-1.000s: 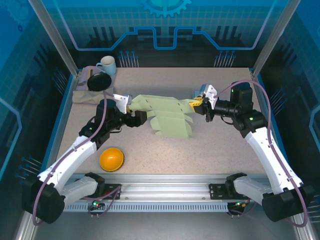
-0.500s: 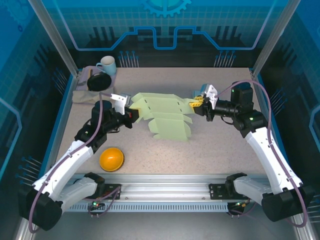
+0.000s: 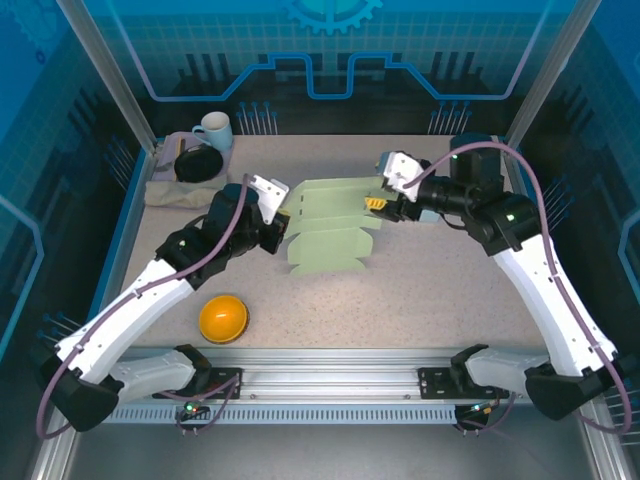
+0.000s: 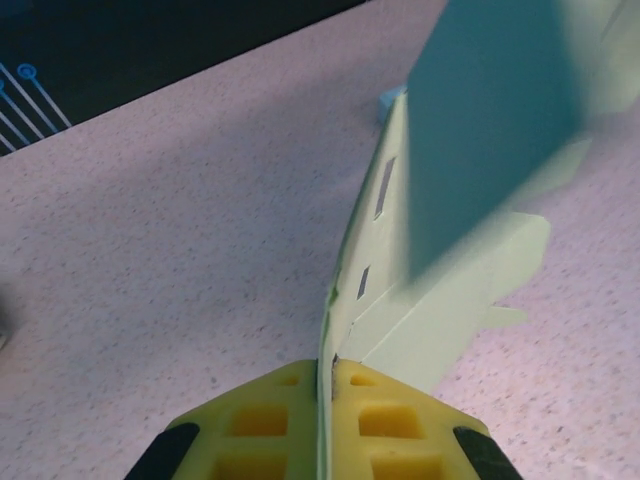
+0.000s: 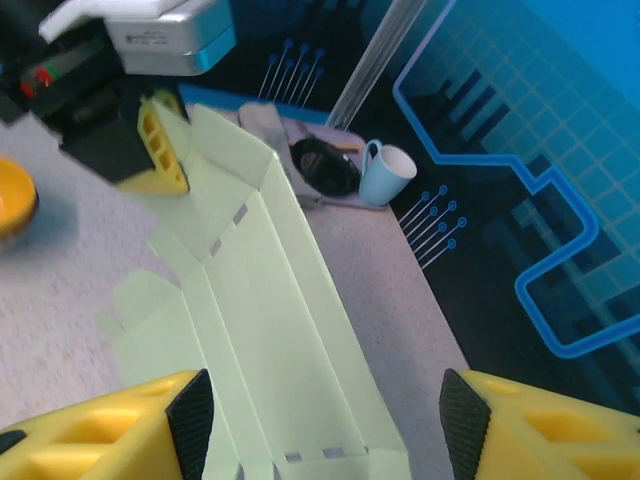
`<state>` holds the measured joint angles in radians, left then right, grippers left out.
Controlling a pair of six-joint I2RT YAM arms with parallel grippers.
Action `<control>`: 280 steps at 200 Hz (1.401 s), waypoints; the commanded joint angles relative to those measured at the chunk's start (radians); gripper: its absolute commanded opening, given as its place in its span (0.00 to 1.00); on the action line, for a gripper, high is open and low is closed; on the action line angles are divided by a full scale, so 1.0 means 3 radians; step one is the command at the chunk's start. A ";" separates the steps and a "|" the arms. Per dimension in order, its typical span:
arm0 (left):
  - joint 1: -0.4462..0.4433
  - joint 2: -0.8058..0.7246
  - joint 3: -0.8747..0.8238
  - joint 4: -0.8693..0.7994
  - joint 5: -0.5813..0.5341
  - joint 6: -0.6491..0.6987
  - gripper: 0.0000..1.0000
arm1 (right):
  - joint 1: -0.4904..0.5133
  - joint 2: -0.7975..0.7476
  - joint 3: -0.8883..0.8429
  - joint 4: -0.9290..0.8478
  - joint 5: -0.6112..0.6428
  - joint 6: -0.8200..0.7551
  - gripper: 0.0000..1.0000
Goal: Fold the paper box
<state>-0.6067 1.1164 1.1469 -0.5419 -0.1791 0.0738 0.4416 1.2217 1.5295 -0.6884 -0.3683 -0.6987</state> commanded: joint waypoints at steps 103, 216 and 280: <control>-0.0049 -0.0174 0.0006 -0.0283 -0.0120 0.0561 0.00 | 0.0465 0.0981 0.0642 -0.0858 0.1179 -0.0984 0.58; -0.0111 -0.0142 -0.0034 -0.0244 -0.0053 0.0602 0.00 | 0.0513 0.0977 0.0729 -0.0646 0.1338 -0.1093 0.56; -0.0143 -0.0144 -0.0057 -0.0249 -0.0056 0.0625 0.00 | 0.0466 0.1168 0.0765 -0.0737 0.1285 -0.1148 0.45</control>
<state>-0.6392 1.0790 1.1473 -0.6231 -0.2050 0.2398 0.5819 1.5463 1.7344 -0.8970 0.0227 -1.0351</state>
